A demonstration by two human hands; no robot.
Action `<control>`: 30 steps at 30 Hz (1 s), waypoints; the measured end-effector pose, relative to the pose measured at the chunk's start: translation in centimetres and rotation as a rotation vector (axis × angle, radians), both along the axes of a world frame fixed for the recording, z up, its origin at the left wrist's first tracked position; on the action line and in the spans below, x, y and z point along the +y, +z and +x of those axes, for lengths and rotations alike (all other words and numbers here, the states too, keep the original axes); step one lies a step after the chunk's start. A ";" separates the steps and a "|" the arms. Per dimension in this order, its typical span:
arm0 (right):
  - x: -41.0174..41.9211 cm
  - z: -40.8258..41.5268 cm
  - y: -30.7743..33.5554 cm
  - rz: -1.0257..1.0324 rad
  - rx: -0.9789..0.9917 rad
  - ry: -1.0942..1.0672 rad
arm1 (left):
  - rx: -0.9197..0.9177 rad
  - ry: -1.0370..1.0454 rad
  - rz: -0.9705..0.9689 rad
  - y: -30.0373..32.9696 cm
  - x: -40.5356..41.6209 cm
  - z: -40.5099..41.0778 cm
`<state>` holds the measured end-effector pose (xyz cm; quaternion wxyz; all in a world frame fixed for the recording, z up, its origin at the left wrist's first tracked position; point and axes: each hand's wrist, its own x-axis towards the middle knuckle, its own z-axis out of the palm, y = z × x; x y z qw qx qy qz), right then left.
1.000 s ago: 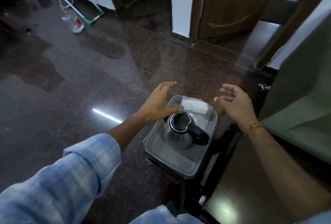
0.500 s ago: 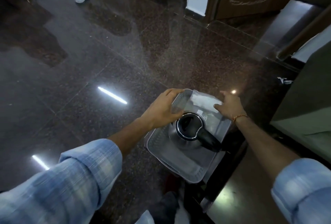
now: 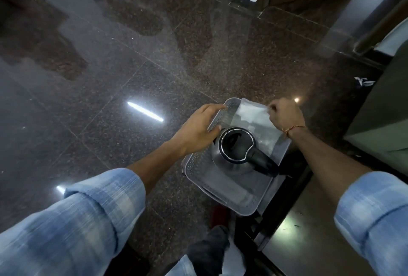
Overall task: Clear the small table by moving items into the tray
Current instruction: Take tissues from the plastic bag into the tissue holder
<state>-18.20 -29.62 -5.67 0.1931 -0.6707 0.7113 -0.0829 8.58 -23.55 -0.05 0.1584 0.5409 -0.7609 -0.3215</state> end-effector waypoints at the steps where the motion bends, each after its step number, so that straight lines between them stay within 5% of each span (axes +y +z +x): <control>1: 0.2 -0.4 0.9 0.007 -0.032 0.006 | -0.002 -0.003 0.001 0.2 0.2 0.0; 15: 8.9 -8.6 18.2 -0.318 -0.395 -0.205 | 0.012 -0.023 -0.005 4.7 3.8 -5.3; 19: 12.8 -12.8 22.7 -0.381 -0.636 -0.322 | 0.200 0.023 -0.038 7.6 5.6 -10.0; 30: 28.9 -29.4 29.8 -0.391 -1.118 -0.621 | 0.722 0.048 0.278 16.1 12.8 -29.0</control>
